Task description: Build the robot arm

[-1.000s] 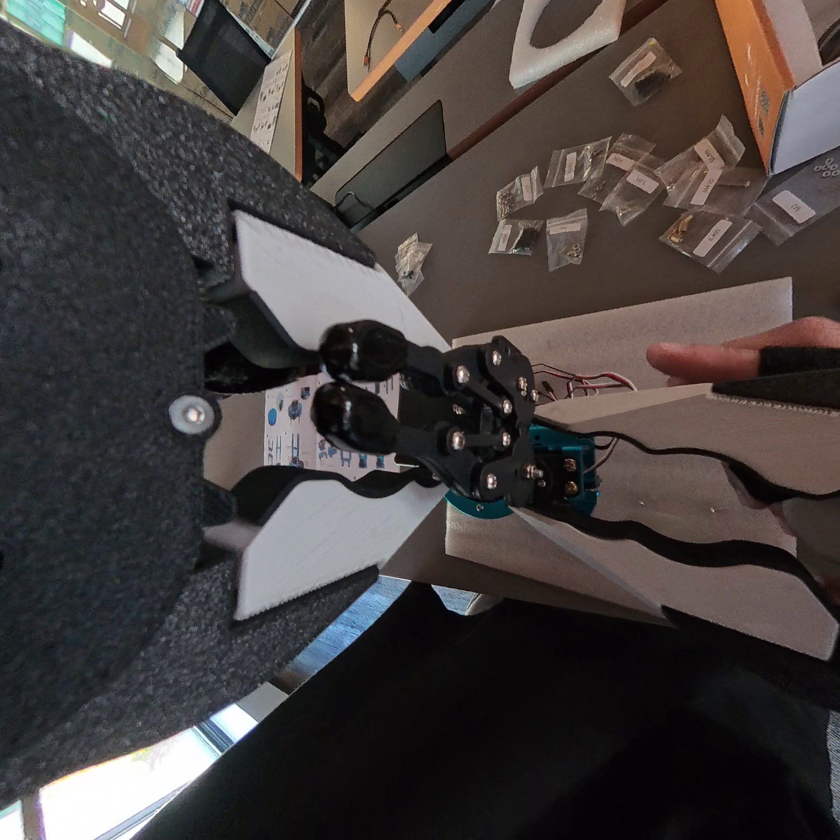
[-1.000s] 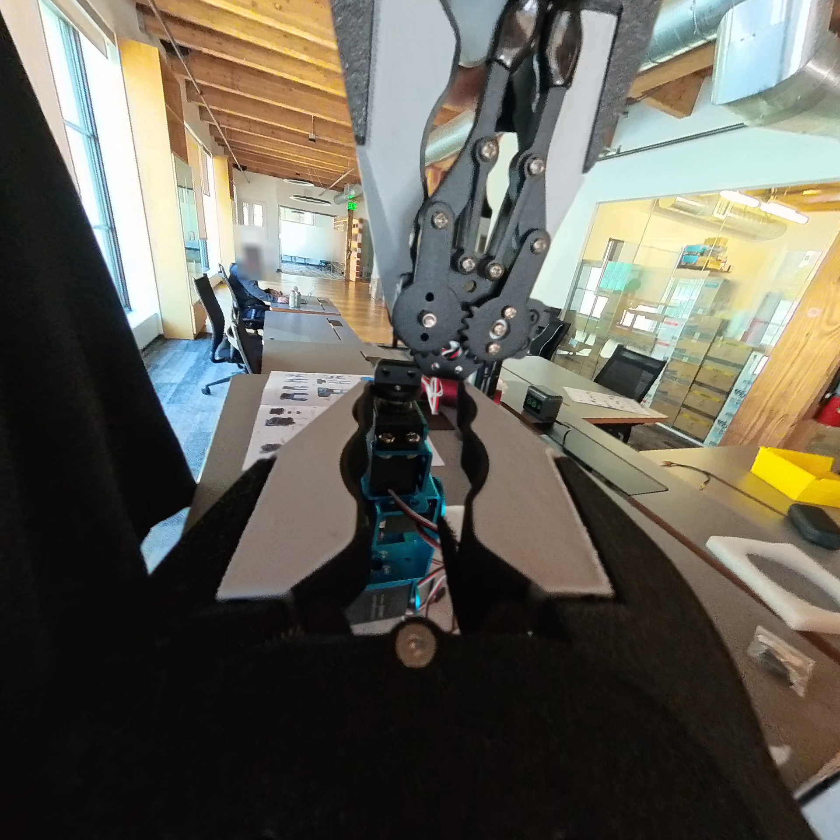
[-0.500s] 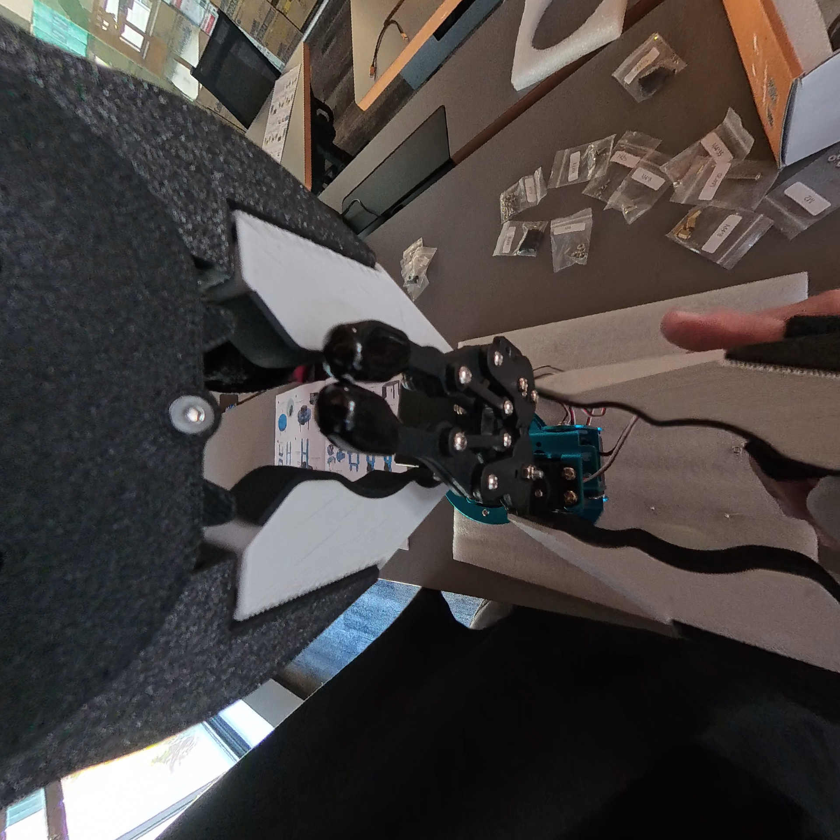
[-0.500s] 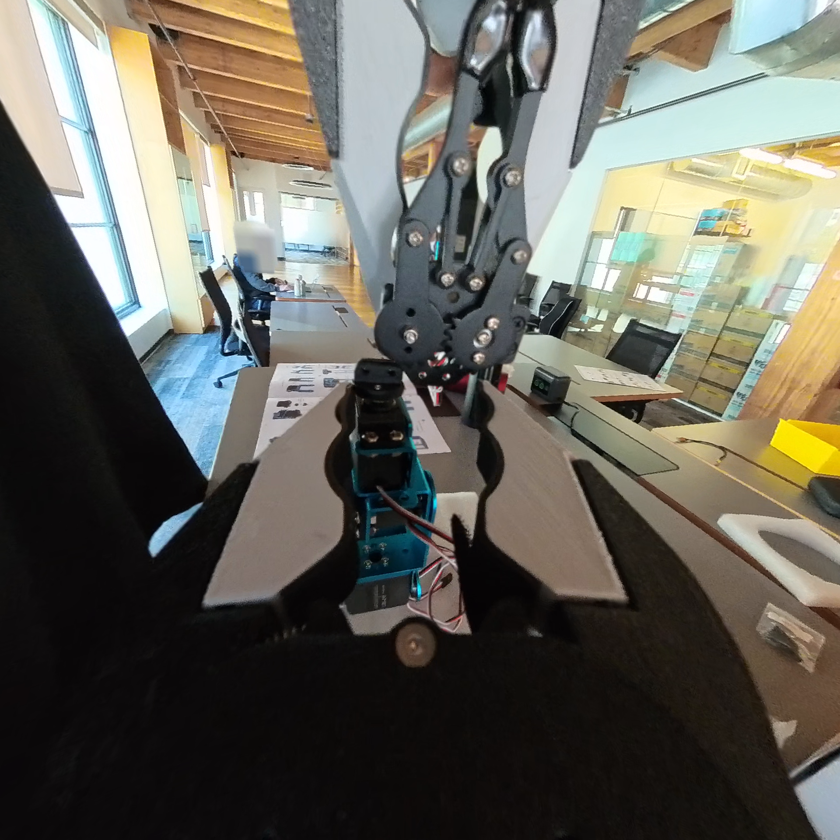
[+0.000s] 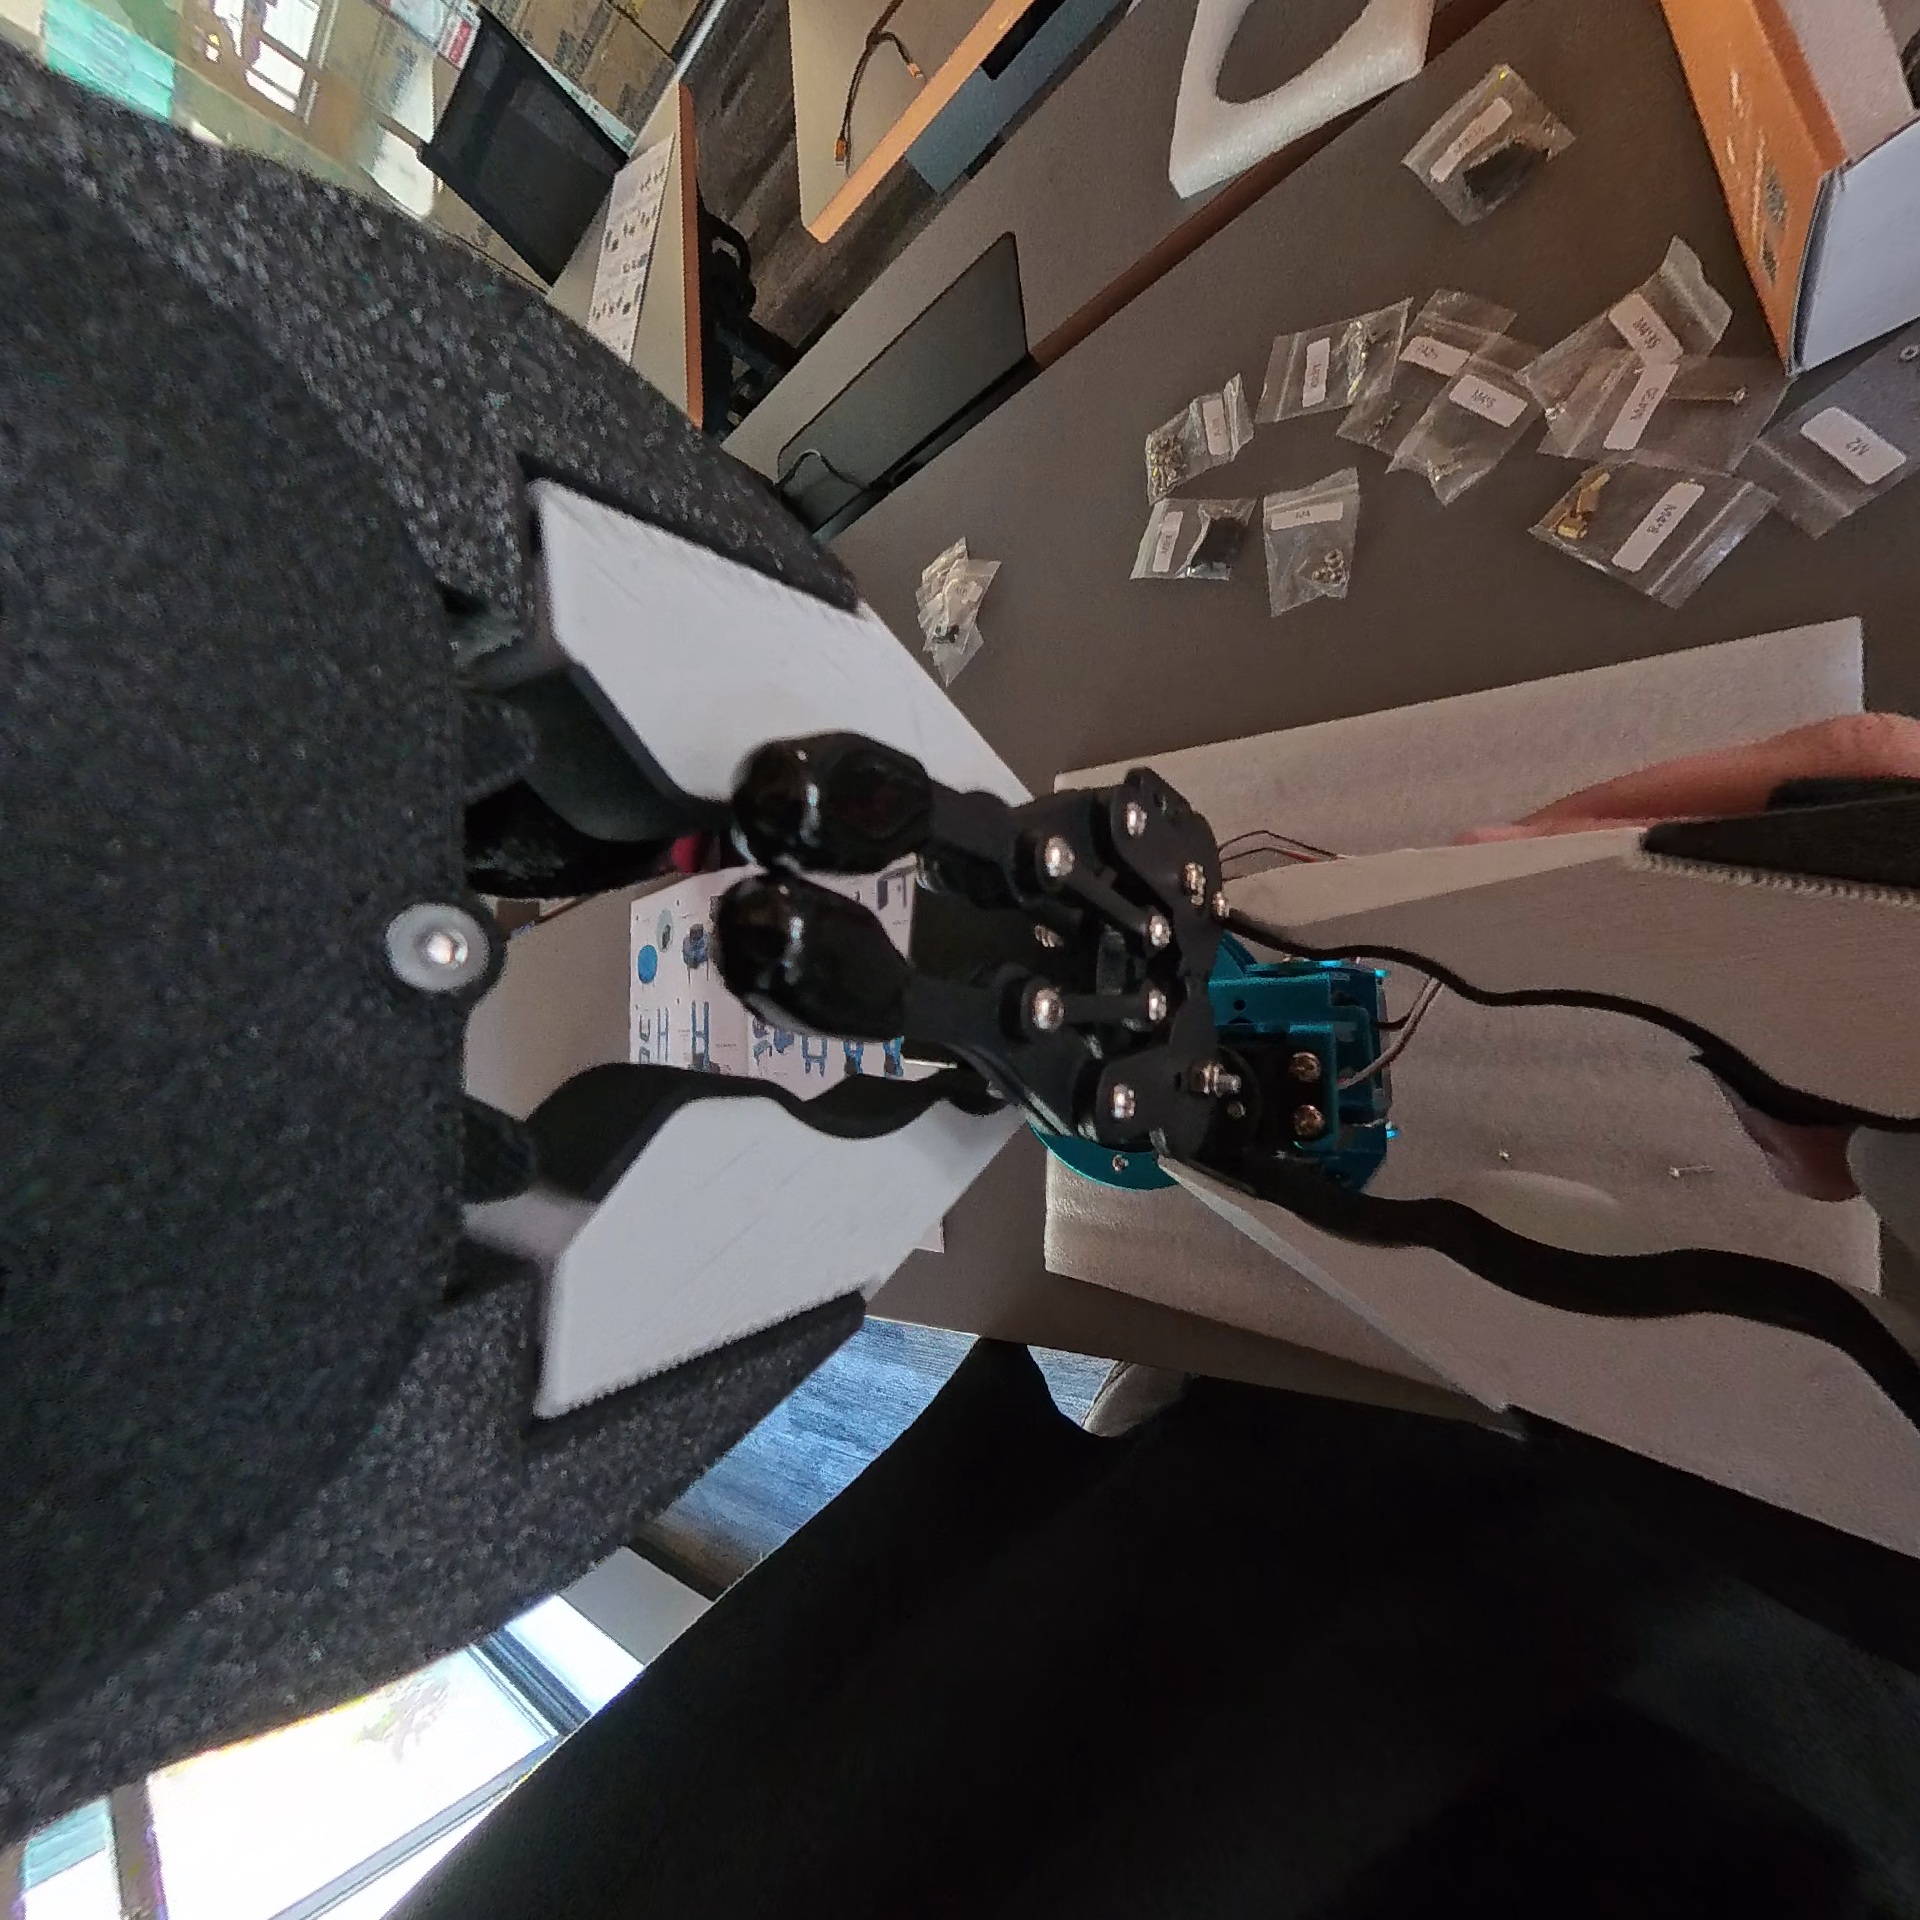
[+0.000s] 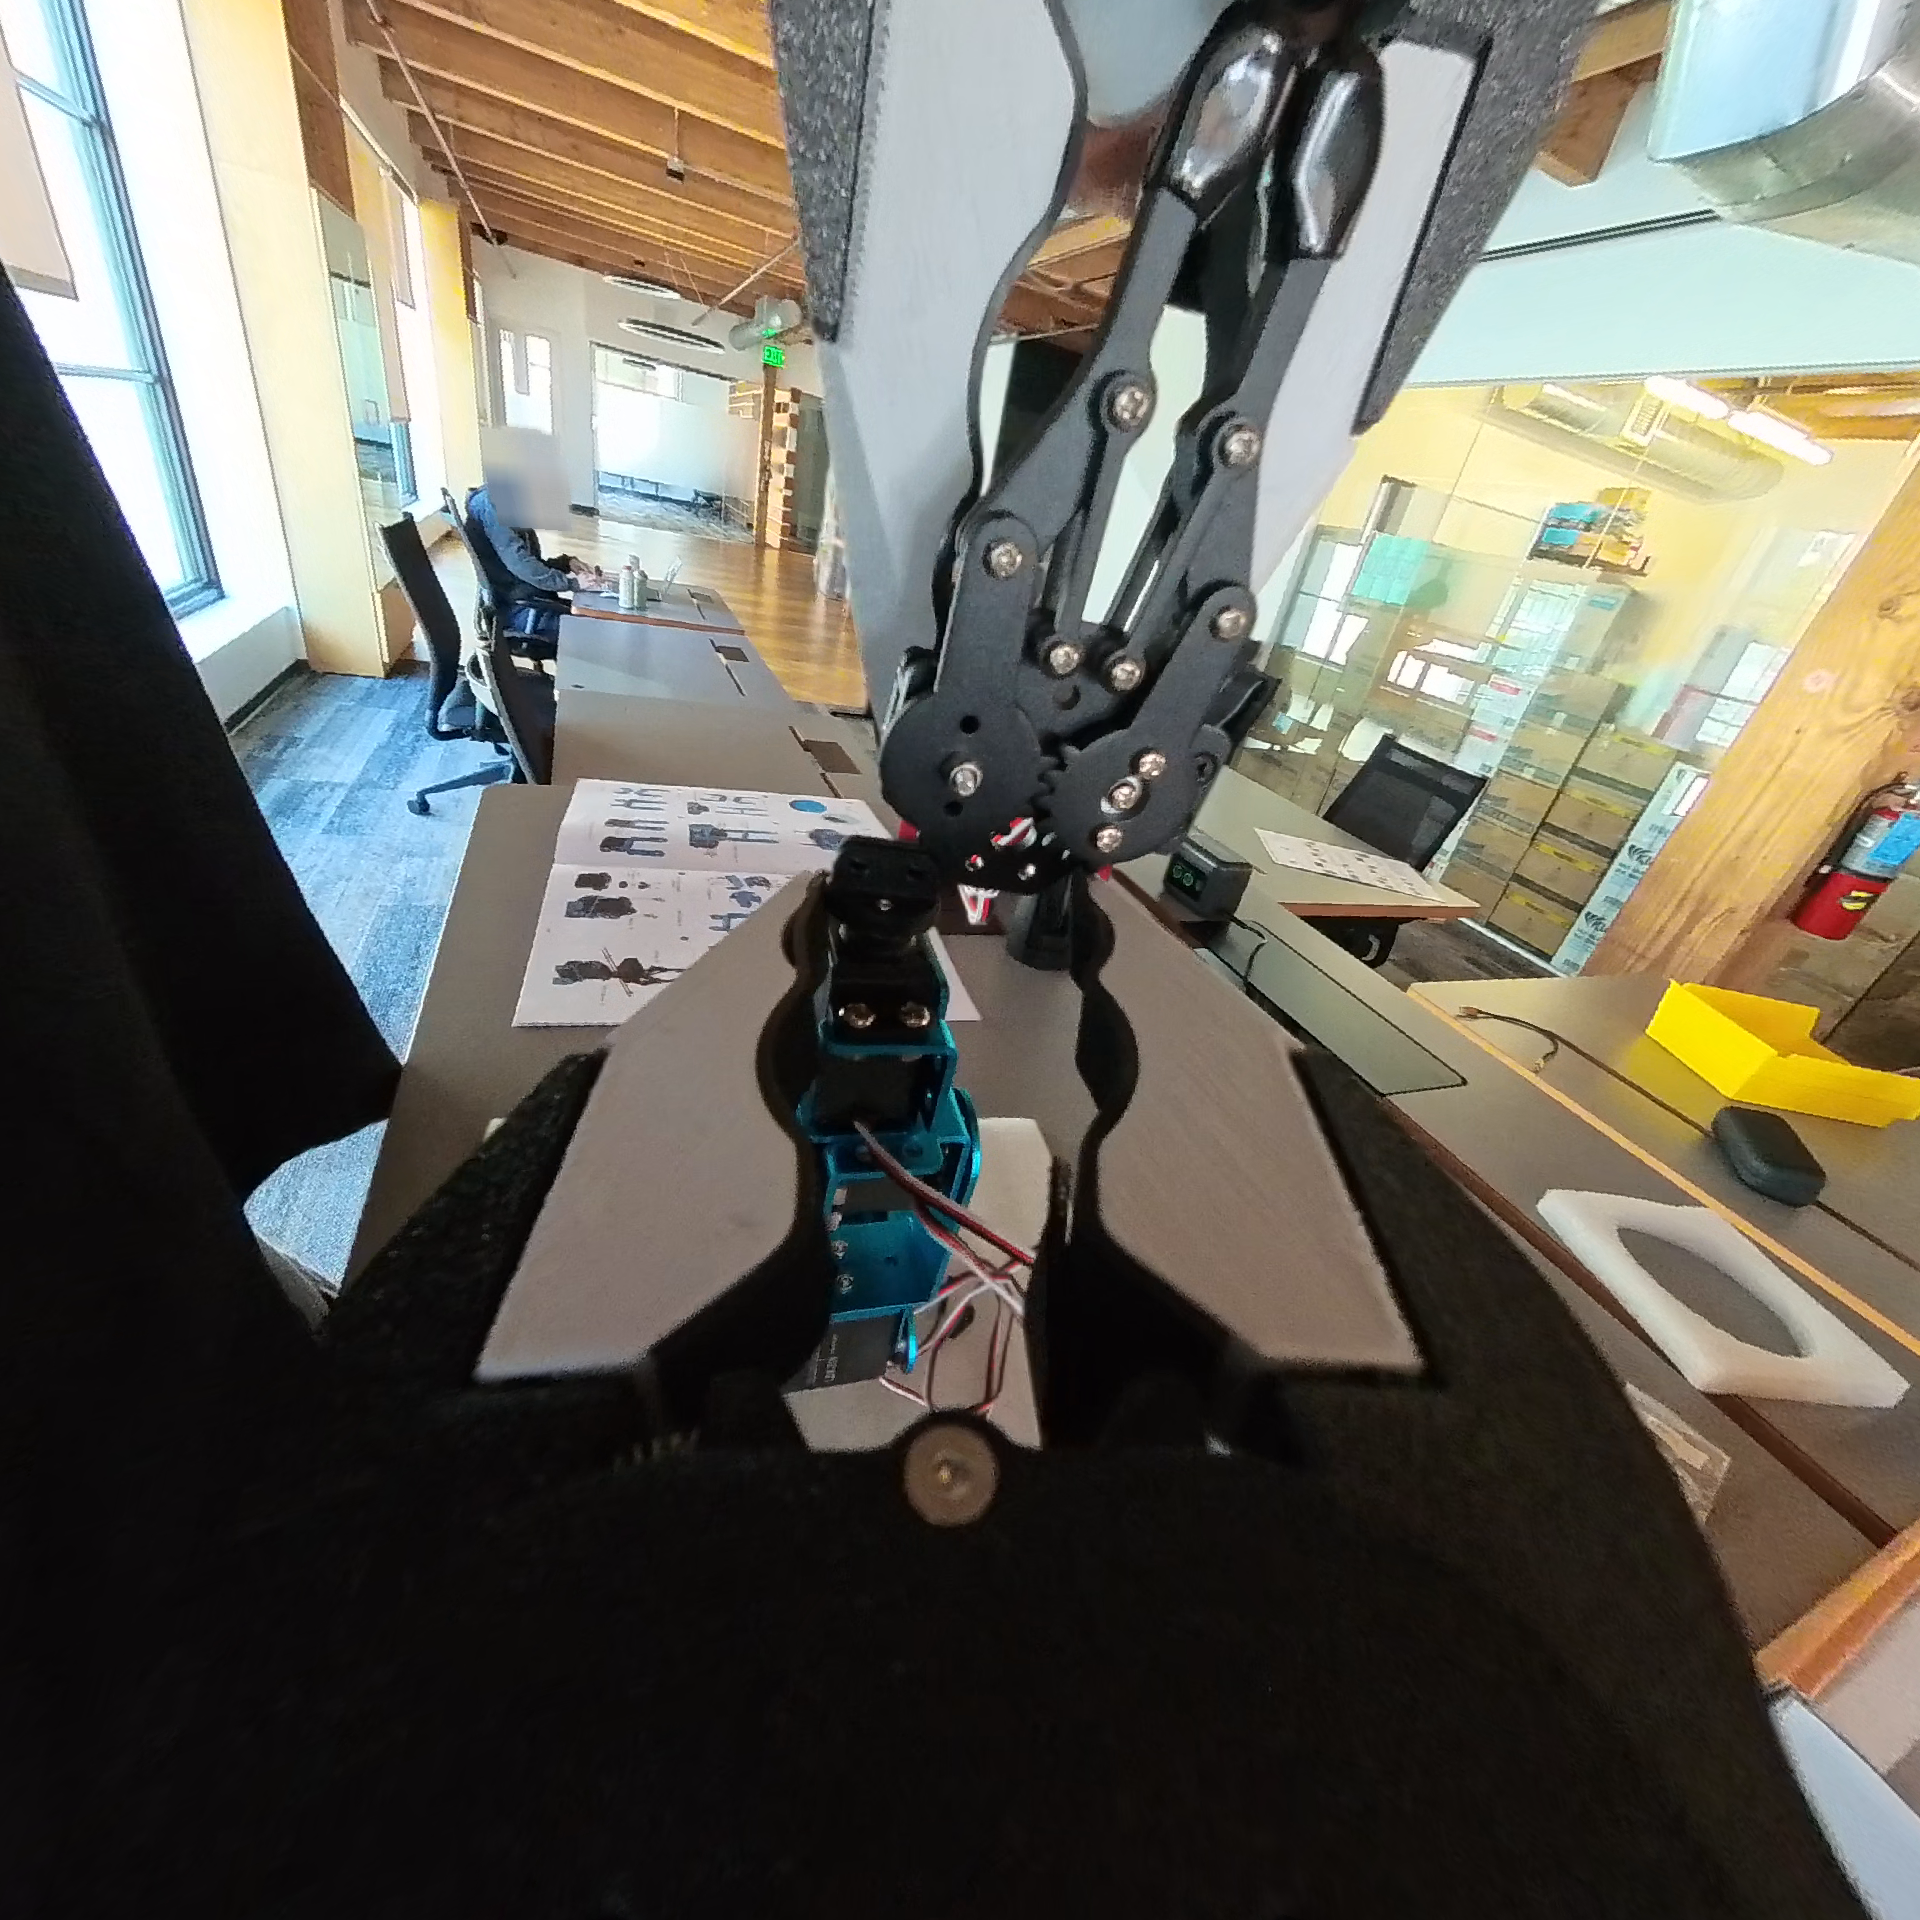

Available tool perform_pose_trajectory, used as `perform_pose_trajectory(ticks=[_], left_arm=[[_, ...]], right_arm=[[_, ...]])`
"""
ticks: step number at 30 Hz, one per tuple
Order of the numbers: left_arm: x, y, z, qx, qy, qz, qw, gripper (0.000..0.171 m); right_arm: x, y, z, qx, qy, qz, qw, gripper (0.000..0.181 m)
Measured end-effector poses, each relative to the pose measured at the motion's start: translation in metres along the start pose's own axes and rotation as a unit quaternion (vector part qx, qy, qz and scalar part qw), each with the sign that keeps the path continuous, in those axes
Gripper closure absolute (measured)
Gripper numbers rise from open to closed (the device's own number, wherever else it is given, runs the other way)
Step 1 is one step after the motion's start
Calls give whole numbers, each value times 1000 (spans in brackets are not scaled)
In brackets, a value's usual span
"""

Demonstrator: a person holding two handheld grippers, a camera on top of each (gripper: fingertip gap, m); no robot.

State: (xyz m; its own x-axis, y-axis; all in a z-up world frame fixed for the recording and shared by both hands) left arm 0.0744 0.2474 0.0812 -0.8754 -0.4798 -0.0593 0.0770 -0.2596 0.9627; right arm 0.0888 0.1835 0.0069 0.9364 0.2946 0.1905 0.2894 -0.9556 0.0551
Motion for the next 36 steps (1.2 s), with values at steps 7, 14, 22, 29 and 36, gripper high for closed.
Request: perform_pose_trajectory(ticks=[7,14,22,29,36], left_arm=[[1,0,0,4,-9,-12,1000,127],[1,-1,-1,11,-15,-13,1000,128],[2,-1,-1,13,-16,-24,999,128],[2,0,1,13,-10,-27,1000,128],[3,0,2,12,-6,-25,1000,128]], right_arm=[[0,0,0,-6,5,0,1000,137],[0,1,0,-15,13,1,1000,138],[0,1,-1,-23,26,6,999,139],[0,0,-2,-24,41,16,999,144],[0,-1,-1,-24,40,12,999,145]])
Point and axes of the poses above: each gripper's, where its closed fingertips meet, y back along the fingers, z out of its underside, x = y × z across the jaws, the point moved 6 cm from there along y, back along the fingers, and after that the axes turned 7 degrees about -x, right-handed, at the moved point
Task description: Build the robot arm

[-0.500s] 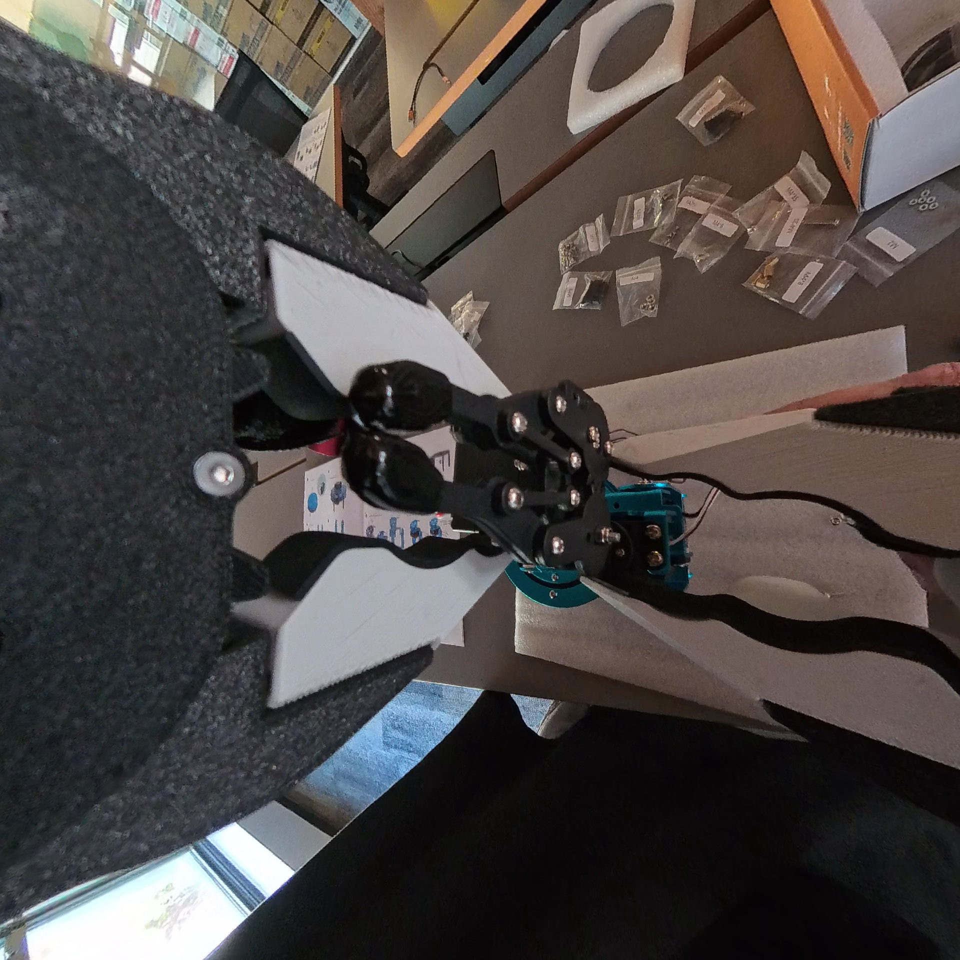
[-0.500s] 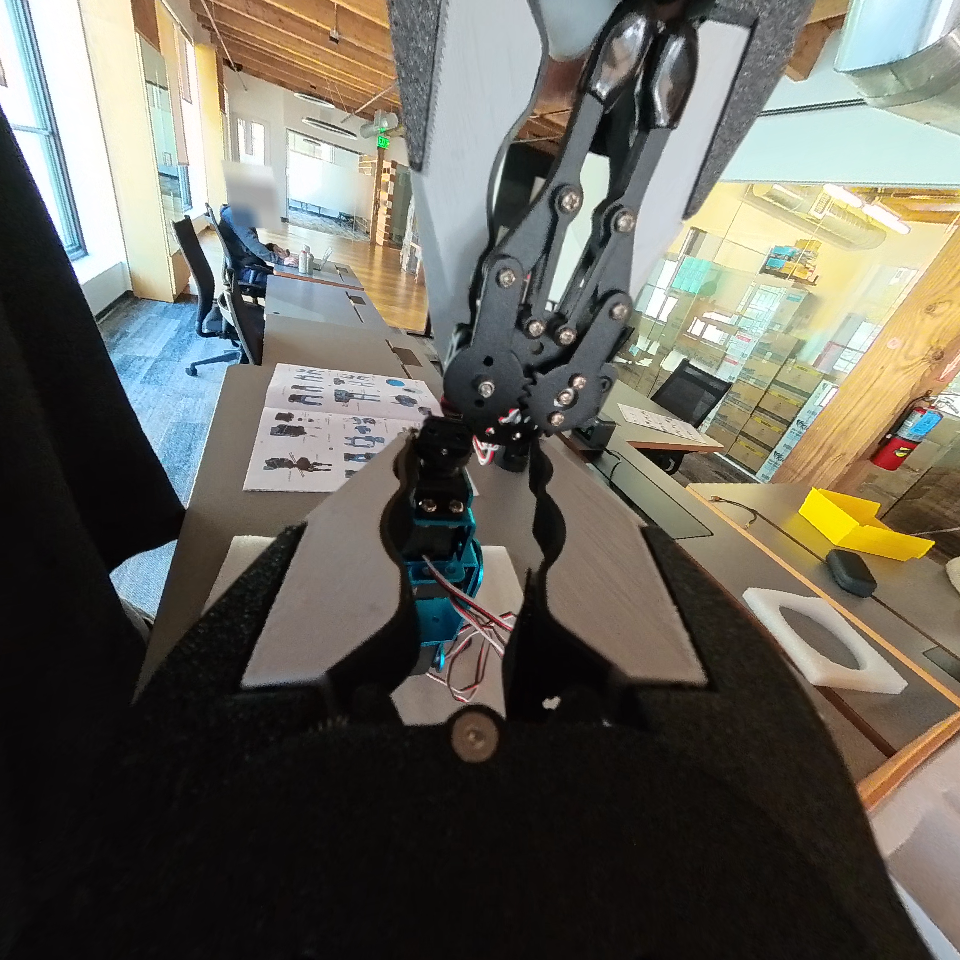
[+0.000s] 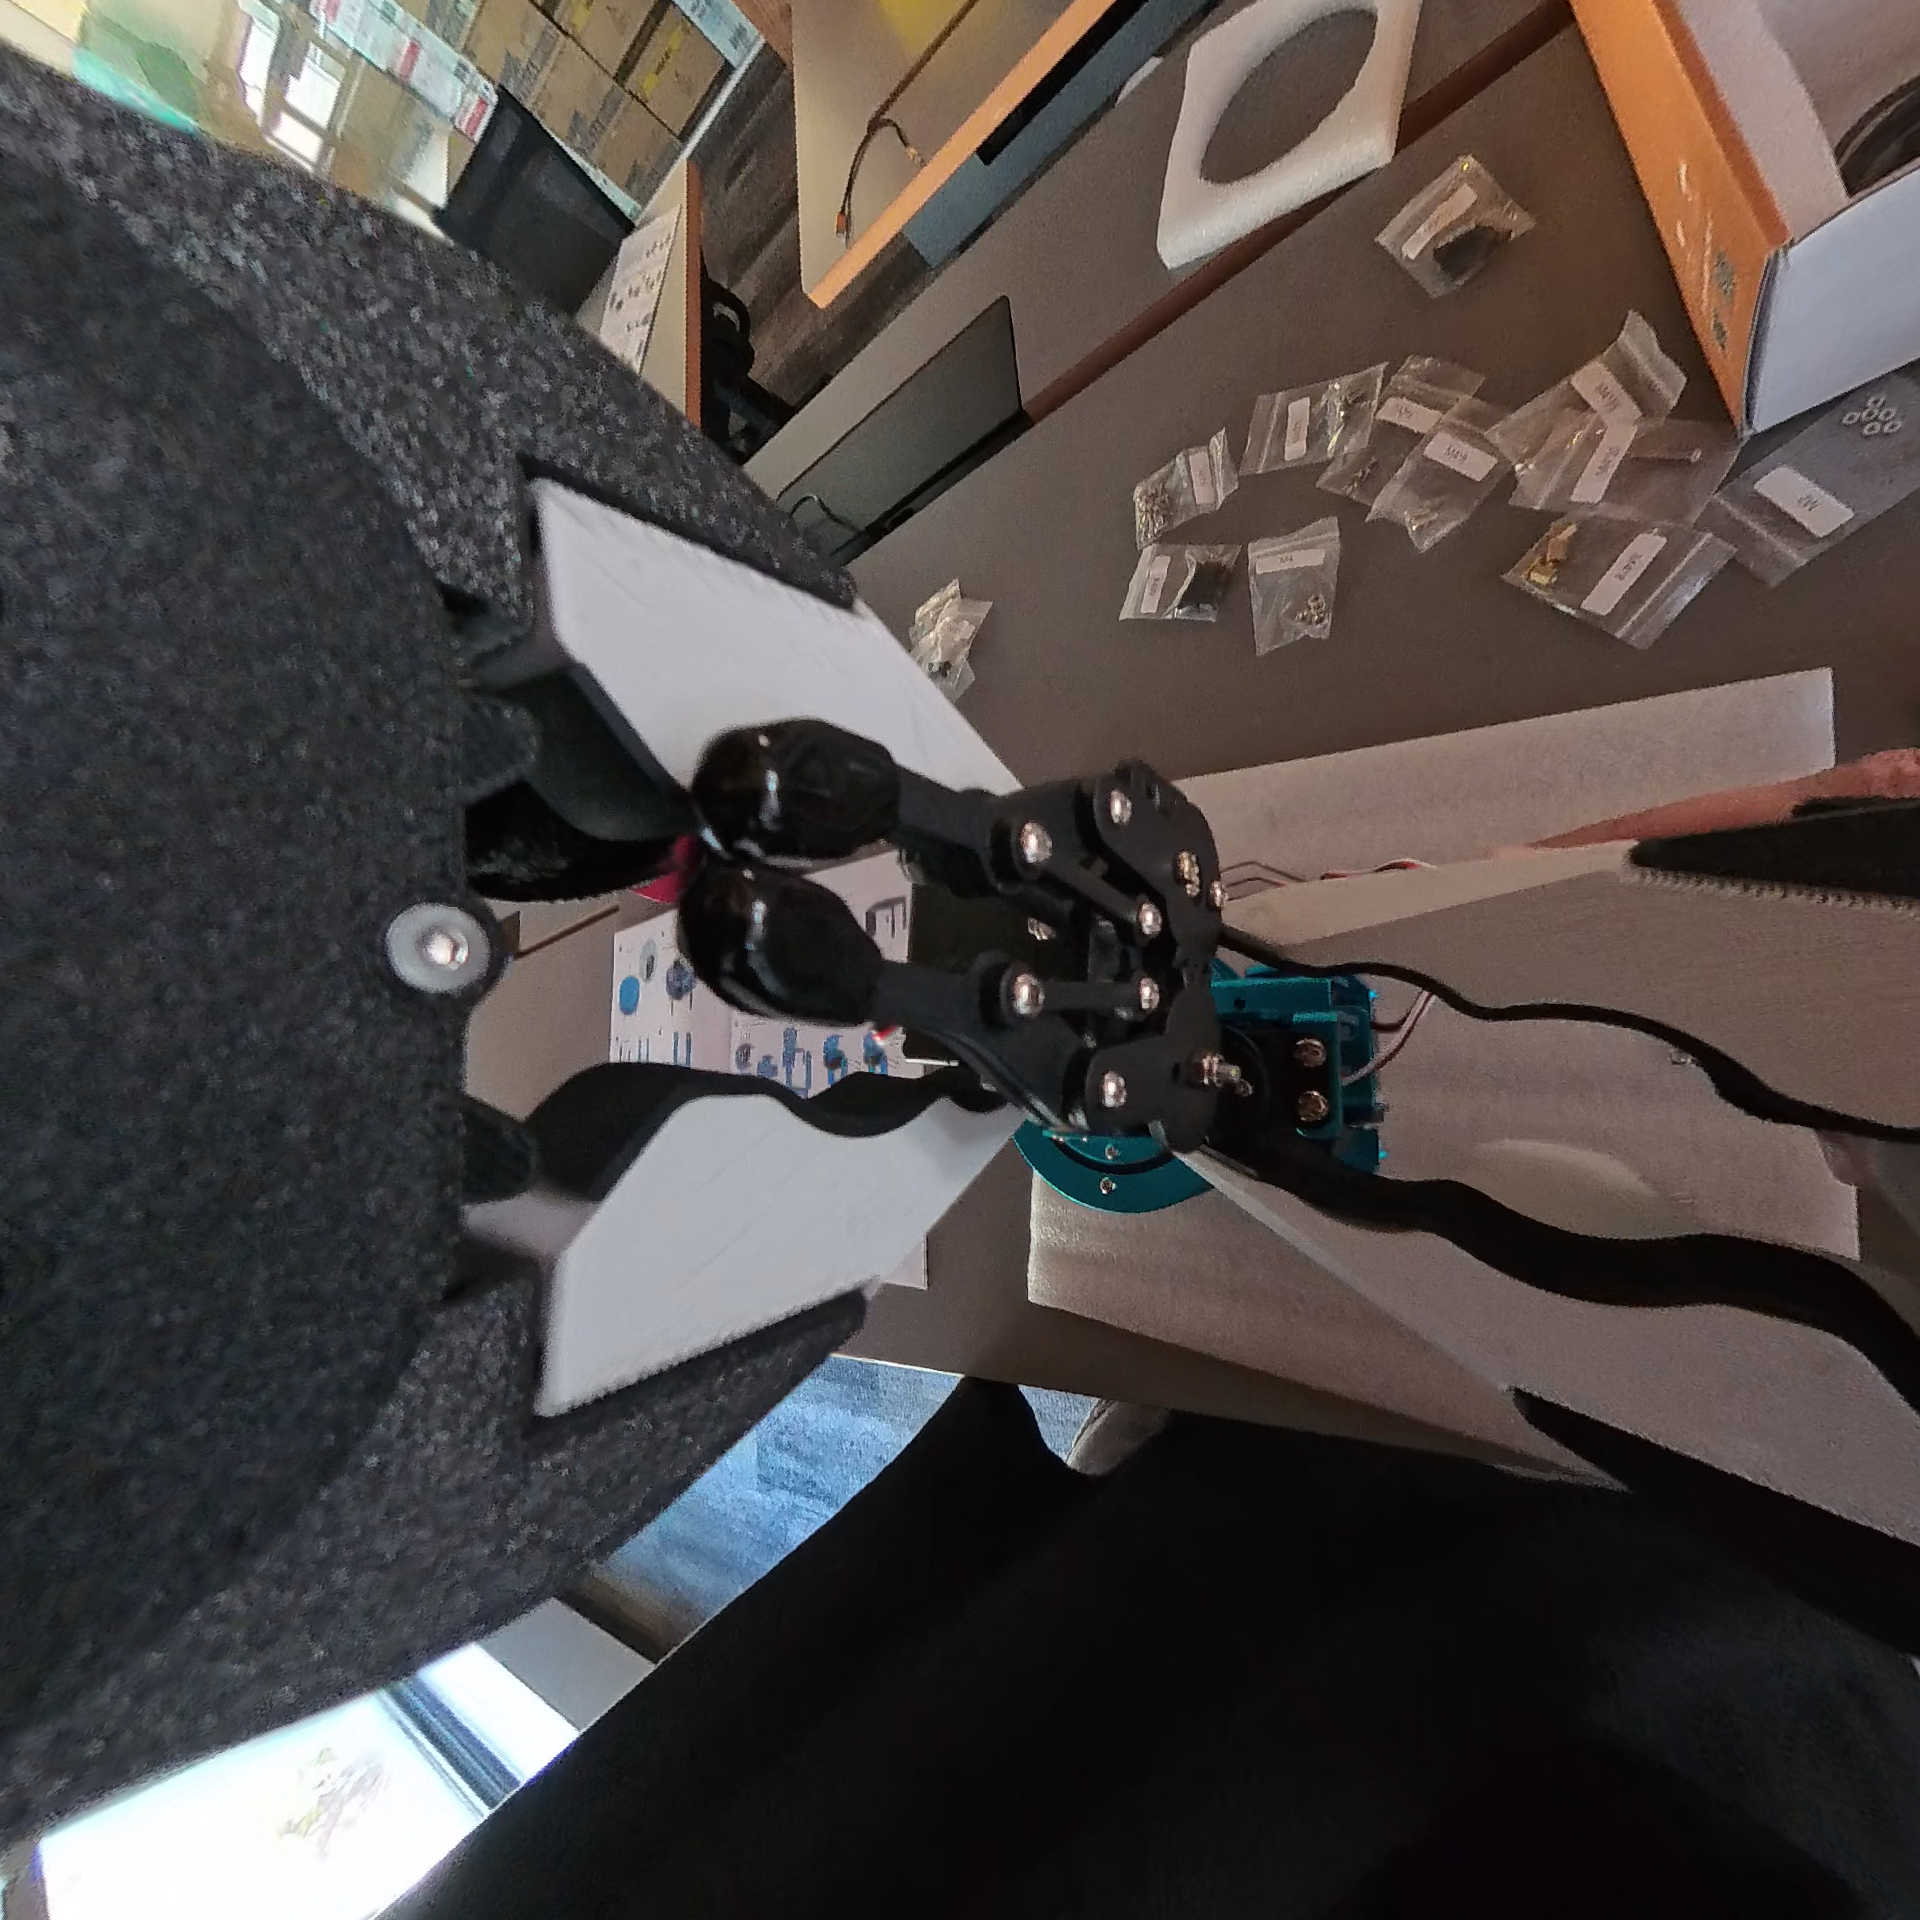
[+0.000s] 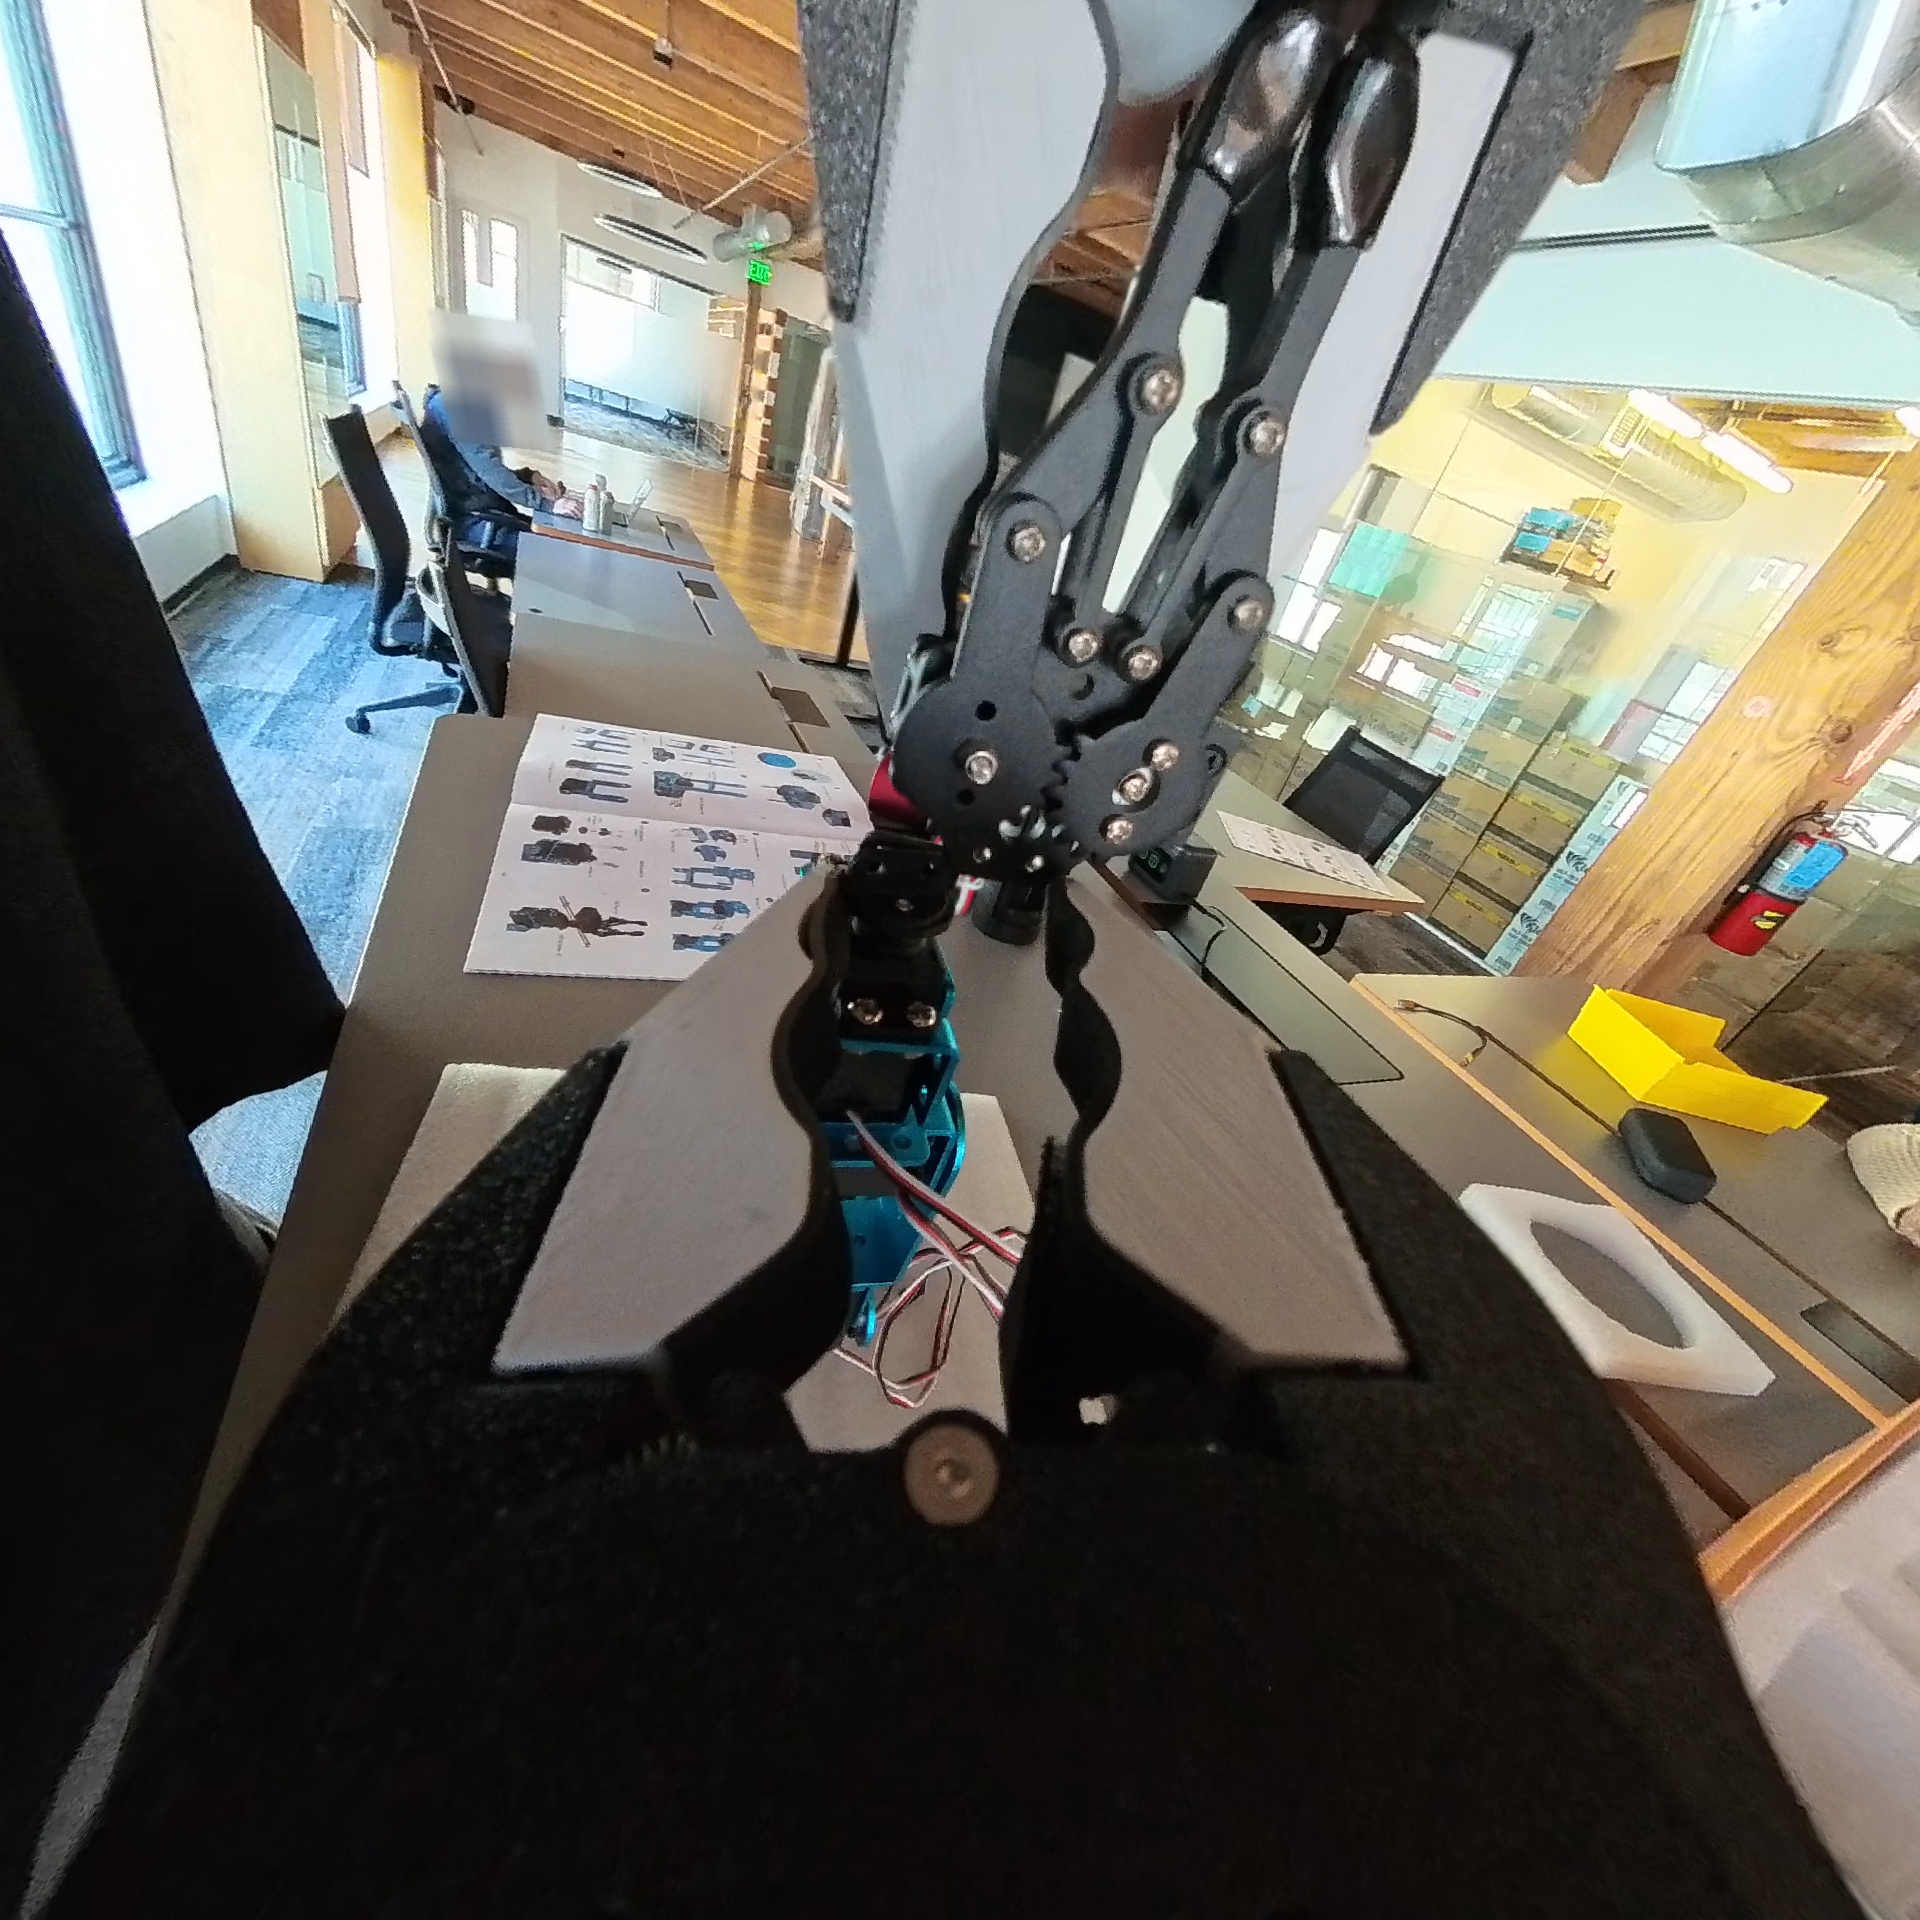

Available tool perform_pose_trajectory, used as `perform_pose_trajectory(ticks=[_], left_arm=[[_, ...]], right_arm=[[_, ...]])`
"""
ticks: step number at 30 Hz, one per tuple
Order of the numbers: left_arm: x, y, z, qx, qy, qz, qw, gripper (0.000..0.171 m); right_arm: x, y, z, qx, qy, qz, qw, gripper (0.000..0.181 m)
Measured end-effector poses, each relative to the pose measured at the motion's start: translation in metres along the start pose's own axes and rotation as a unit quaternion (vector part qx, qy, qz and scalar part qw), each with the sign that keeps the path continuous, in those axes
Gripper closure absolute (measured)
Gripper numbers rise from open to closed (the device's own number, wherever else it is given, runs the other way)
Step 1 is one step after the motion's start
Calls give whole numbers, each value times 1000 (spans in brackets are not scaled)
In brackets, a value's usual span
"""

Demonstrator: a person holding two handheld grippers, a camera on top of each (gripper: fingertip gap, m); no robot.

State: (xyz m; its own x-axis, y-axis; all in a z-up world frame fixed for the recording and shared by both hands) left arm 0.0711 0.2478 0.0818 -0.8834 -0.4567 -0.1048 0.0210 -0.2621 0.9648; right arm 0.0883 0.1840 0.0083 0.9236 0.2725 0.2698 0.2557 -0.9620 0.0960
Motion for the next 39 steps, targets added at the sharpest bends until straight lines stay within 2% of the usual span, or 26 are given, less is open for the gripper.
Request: perform_pose_trajectory(ticks=[6,9,11,18,22,25,28,33,39], left_arm=[[2,1,2,17,24,18,999,128],[2,3,2,25,22,16,999,128],[2,5,3,30,24,12,999,127],[7,8,8,37,21,26,999,127],[11,7,9,38,13,28,999,127],[10,9,13,49,22,28,998,127],[12,11,16,65,26,37,997,127],[13,8,13,74,18,39,996,127],[10,4,9,73,16,44,996,127]], right_arm=[[-2,1,2,21,-23,-9,999,145],[-4,2,4,34,-20,3,999,158],[-7,3,6,38,-28,-20,999,155],[-2,11,-2,59,-55,-28,996,156],[3,10,-2,69,-104,-102,987,154],[7,7,2,52,-127,-147,980,150],[9,4,-1,42,-113,-144,982,159],[8,2,-4,22,-109,-129,985,161],[0,6,-7,12,-56,-40,998,166]])
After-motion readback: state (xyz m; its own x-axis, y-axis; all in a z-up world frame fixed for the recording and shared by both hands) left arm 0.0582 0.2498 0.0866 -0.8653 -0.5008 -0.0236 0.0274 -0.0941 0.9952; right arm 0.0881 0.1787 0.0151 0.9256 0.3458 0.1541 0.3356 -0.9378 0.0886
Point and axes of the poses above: each gripper's, where its closed fingertips meet, y back along the fingers, z out of its underside, x = y × z across the jaws, the point moved 6 cm from there along y, back along the fingers, and after that the axes turned 7 degrees about -x, right-handed, at the moved point
